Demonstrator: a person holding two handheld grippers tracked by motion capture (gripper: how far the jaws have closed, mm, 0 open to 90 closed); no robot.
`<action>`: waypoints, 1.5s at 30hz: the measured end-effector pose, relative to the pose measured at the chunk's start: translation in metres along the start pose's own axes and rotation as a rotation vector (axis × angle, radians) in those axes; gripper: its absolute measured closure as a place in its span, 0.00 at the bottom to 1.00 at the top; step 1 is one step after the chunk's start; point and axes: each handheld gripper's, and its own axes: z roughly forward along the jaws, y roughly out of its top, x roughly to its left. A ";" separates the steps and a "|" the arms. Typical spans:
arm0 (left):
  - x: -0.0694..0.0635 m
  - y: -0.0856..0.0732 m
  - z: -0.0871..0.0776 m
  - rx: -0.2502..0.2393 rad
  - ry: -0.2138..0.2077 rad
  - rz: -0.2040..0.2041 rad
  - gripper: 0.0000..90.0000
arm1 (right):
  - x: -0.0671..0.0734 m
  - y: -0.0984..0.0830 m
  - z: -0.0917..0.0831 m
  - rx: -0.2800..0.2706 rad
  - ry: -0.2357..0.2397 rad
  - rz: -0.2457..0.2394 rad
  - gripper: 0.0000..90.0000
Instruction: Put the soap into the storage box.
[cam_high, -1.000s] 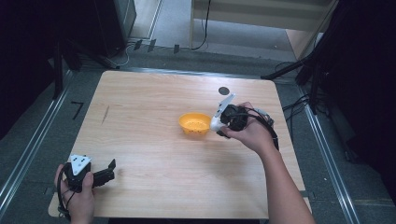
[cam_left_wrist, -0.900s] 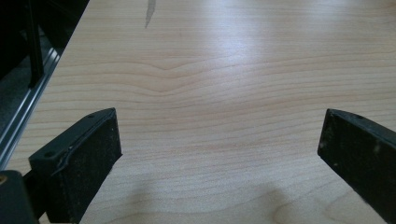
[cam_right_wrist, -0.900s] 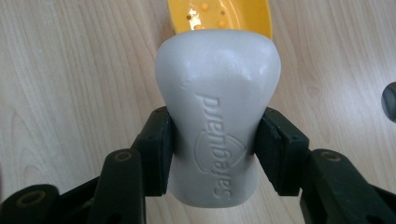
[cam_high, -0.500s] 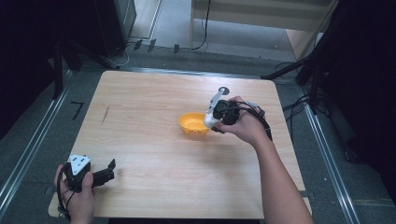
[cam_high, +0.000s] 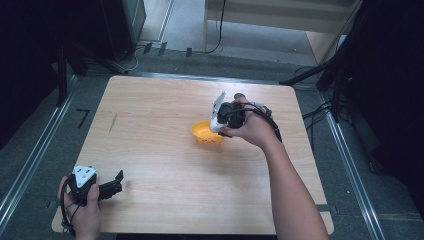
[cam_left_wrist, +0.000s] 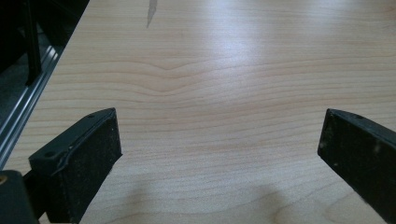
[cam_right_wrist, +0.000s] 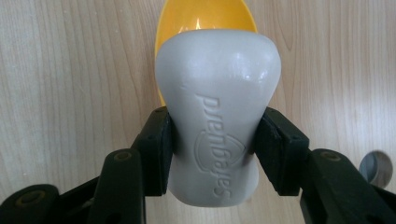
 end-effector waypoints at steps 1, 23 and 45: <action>0.000 0.000 0.000 0.000 0.003 0.002 0.00 | -0.001 0.002 0.001 -0.002 0.003 -0.014 0.57; -0.002 0.000 0.000 0.002 0.007 0.024 0.00 | -0.010 0.027 0.030 0.055 0.034 -0.070 0.57; -0.003 0.000 0.000 0.002 0.008 0.027 0.00 | -0.017 0.034 0.040 -0.035 0.072 -0.002 0.46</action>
